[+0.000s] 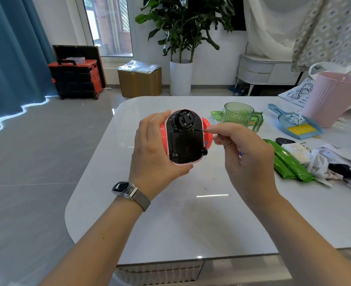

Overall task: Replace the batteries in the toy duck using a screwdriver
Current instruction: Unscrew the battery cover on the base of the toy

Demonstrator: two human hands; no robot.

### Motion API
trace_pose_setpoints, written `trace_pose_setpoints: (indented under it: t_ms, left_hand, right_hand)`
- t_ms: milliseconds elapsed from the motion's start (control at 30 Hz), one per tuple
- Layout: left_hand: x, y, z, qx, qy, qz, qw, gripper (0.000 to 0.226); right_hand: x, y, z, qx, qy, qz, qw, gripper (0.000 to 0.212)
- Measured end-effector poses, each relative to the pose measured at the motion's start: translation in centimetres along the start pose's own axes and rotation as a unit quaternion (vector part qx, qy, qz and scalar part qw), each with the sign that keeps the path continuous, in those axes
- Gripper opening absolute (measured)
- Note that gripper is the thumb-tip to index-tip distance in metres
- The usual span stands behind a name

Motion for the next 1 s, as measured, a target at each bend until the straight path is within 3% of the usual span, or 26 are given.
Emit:
trace_pose_setpoints:
  t_ms: [400,667,1000]
  left_hand:
    - [-0.2,-0.4,-0.8,-0.024,-0.009,-0.05,0.998,0.1]
    - [0.3,-1.4,-1.6,-0.059,-0.018,-0.084,0.995,0.097]
    - [0.8,-0.8,-1.7,-0.082,-0.01,-0.12,0.989,0.092]
  right_hand:
    - [0.4,0.7,-0.2,-0.005,0.0,-0.056,0.998,0.025]
    - [0.5,1.3,-0.1,-0.065,-0.046,-0.19,0.978,0.031]
    - [0.8,2.2,-0.4,-0.085,-0.079,-0.315,0.942,0.022]
Point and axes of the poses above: each hand's wrist, its own x-axis away from the middle knuckle, its own z-axis out of the back of the hand, y = z × x, the point moved 1 cm from there along -x, towards the middle knuckle, and after that the axes turned 6 degrees about -x, right-handed, at the moved point
